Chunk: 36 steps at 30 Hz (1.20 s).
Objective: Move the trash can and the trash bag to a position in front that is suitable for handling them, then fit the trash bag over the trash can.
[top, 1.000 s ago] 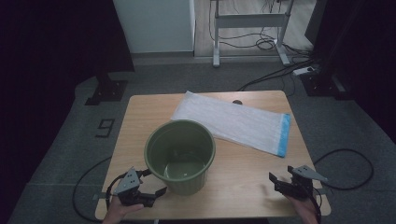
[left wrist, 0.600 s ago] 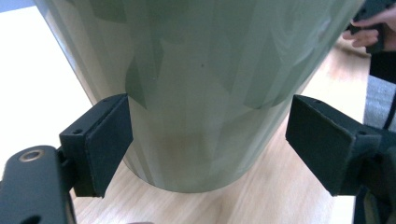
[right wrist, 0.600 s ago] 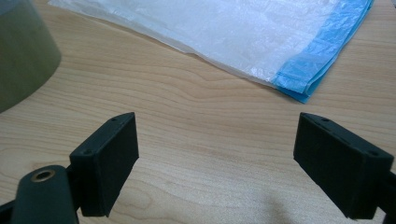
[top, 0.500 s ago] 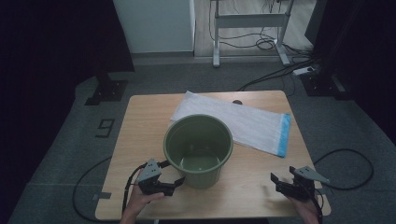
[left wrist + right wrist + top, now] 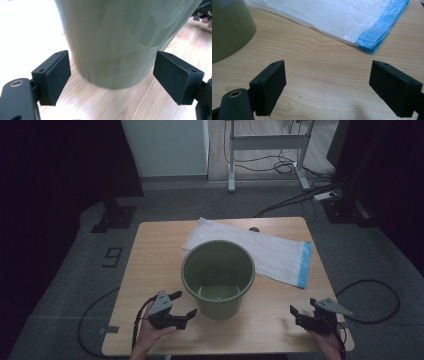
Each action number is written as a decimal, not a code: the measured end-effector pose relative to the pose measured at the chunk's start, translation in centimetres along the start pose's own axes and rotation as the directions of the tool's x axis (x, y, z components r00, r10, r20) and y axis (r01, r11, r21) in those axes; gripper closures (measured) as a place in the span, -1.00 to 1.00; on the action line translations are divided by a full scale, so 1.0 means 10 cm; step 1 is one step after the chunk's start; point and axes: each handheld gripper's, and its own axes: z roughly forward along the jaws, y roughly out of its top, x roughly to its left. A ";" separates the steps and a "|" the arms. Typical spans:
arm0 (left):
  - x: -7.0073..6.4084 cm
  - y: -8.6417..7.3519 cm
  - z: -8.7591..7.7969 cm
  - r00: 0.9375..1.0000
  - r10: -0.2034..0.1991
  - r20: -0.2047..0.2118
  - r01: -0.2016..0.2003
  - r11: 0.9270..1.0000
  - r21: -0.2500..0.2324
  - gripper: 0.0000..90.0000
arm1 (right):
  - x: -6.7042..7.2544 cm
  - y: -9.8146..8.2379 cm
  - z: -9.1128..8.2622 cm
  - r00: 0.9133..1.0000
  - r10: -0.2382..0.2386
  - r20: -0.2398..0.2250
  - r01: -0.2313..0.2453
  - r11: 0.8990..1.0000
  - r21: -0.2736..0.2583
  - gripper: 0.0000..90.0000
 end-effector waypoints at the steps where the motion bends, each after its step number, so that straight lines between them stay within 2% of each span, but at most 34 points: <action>1: 0.01 -0.03 -0.03 1.000 -0.005 -0.020 0.005 1.000 0.005 -0.68 | 0.00 0.00 0.00 1.000 -0.001 0.001 0.001 1.000 0.001 -0.70; 2: 0.03 -0.06 -0.05 0.999 -0.007 -0.038 0.008 1.000 0.018 -0.68 | 0.02 0.01 0.01 1.000 -0.009 0.005 0.009 1.000 0.002 -0.70; 3: 0.06 -0.10 -0.07 0.997 -0.008 -0.080 0.012 0.999 0.051 -0.68 | 0.03 0.02 0.01 1.000 -0.015 0.009 0.015 1.000 0.000 -0.70; 4: 0.06 -0.10 -0.07 0.997 -0.008 -0.080 0.012 0.999 0.051 -0.68 | 0.03 0.02 0.01 1.000 -0.015 0.009 0.015 1.000 0.000 -0.70; 5: 0.10 -0.13 -0.07 0.995 -0.005 -0.099 0.012 0.997 0.077 -0.68 | 0.05 0.03 0.03 1.000 -0.028 0.008 0.028 1.000 0.006 -0.70; 10: 0.14 -0.17 -0.04 0.993 0.003 -0.114 0.010 0.993 0.114 -0.68 | 0.12 0.08 0.10 0.998 -0.054 0.020 0.054 0.998 0.018 -0.70; 11: 0.15 -0.19 -0.03 0.992 0.014 -0.123 0.003 0.991 0.136 -0.68 | 0.13 0.11 0.13 0.998 -0.059 0.024 0.058 0.998 0.018 -0.70; 16: 0.19 -0.24 -0.03 0.991 0.005 -0.130 0.015 0.988 0.153 -0.69 | 0.19 0.23 0.27 0.996 -0.086 0.037 0.085 0.996 0.028 -0.69; 17: 0.20 -0.26 -0.05 0.990 0.010 -0.142 0.014 0.986 0.164 -0.69 | 0.22 0.31 0.37 0.994 -0.102 0.028 0.101 0.994 0.038 -0.68; 18: 0.20 -0.26 -0.05 0.990 0.010 -0.142 0.014 0.986 0.164 -0.68 | 0.22 0.31 0.37 0.994 -0.102 0.028 0.101 0.994 0.038 -0.68; 19: 0.23 -0.28 -0.07 0.989 0.006 -0.149 0.019 0.986 0.167 -0.68 | 0.24 0.39 0.51 0.993 -0.118 0.022 0.117 0.991 0.057 -0.65; 21: 0.25 -0.30 -0.09 0.988 -0.003 -0.154 0.029 0.985 0.170 -0.68 | 0.25 0.48 0.66 0.993 -0.121 0.016 0.119 0.990 0.079 -0.64; 22: 0.25 -0.30 -0.09 0.988 -0.003 -0.154 0.029 0.985 0.170 -0.68 | 0.25 0.48 0.66 0.993 -0.121 0.016 0.119 0.990 0.079 -0.64; 23: 0.25 -0.32 -0.09 0.987 -0.005 -0.159 0.033 0.983 0.178 -0.68 | 0.27 0.55 0.82 0.991 -0.134 0.008 0.132 0.986 0.103 -0.62; 24: 0.25 -0.32 -0.09 0.987 -0.005 -0.159 0.033 0.983 0.178 -0.68 | 0.27 0.55 0.82 0.991 -0.134 0.008 0.132 0.986 0.103 -0.62; 25: 0.26 -0.33 -0.10 0.987 -0.006 -0.161 0.036 0.982 0.184 -0.68 | 0.30 0.62 0.97 0.989 -0.146 0.003 0.144 0.981 0.129 -0.57; 28: 0.26 -0.35 -0.10 0.987 -0.011 -0.161 0.041 0.982 0.186 -0.68 | 0.35 0.71 1.14 0.988 -0.151 -0.031 0.154 0.976 0.152 -0.54; 31: 0.26 -0.38 -0.09 0.987 -0.011 -0.163 0.044 0.978 0.203 -0.68 | 0.36 0.74 1.24 0.987 -0.158 -0.024 0.160 0.974 0.161 -0.52; 33: 0.26 -0.40 -0.09 0.987 -0.019 -0.159 0.053 0.976 0.213 -0.68 | 0.33 0.73 1.39 0.990 -0.139 -0.009 0.138 0.975 0.172 -0.45; 34: 0.26 -0.40 -0.09 0.987 -0.019 -0.159 0.053 0.976 0.213 -0.68 | 0.33 0.73 1.39 0.990 -0.139 -0.009 0.138 0.975 0.172 -0.45; 35: 0.26 -0.39 -0.09 0.987 -0.022 -0.158 0.055 0.977 0.208 -0.68 | 0.30 0.73 1.50 0.992 -0.123 -0.002 0.121 0.972 0.204 -0.42; 36: 0.26 -0.39 -0.09 0.987 -0.022 -0.158 0.055 0.977 0.208 -0.68 | 0.30 0.73 1.50 0.992 -0.123 -0.002 0.121 0.972 0.204 -0.42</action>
